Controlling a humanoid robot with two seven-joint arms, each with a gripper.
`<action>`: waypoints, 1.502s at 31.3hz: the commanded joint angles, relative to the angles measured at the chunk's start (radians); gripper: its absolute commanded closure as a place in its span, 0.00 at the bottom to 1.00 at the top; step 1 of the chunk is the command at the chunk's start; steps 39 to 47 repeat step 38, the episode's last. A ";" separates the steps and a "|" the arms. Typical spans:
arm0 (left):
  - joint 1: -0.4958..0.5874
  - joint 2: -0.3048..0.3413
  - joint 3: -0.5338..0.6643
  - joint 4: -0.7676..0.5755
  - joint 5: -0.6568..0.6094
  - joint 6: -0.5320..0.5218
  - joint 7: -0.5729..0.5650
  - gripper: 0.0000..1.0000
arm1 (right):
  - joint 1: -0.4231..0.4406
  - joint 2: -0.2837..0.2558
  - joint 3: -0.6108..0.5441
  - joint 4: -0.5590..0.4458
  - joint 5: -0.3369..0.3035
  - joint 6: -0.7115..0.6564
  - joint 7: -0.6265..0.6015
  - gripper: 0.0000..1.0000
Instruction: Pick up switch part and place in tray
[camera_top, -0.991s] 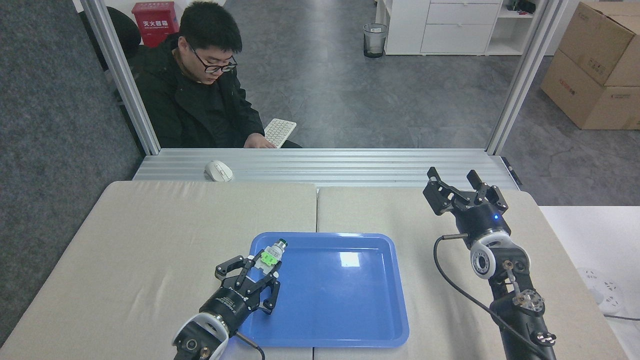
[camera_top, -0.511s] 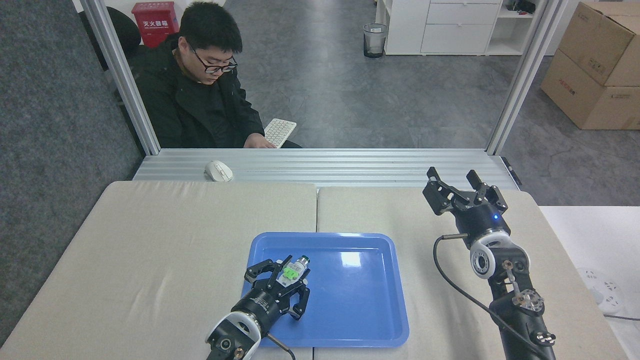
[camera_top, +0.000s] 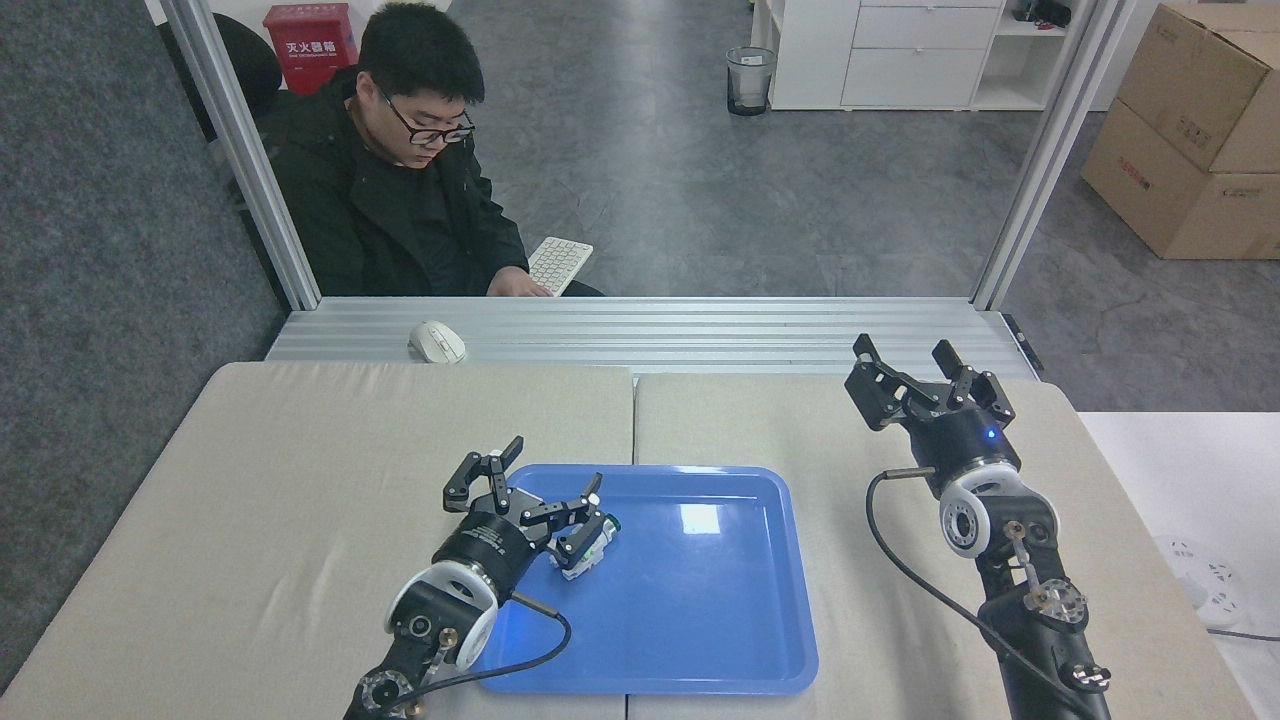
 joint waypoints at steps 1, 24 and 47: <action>-0.125 0.103 0.270 0.137 0.110 0.009 0.020 0.01 | 0.000 0.001 0.000 0.000 0.000 -0.001 0.000 0.00; -0.084 0.111 0.257 0.002 0.104 0.158 0.088 0.01 | 0.000 0.001 0.000 0.000 0.000 -0.001 0.000 0.00; -0.034 0.065 0.257 -0.018 0.104 0.161 0.094 0.01 | 0.000 0.001 0.000 0.000 0.000 -0.001 0.000 0.00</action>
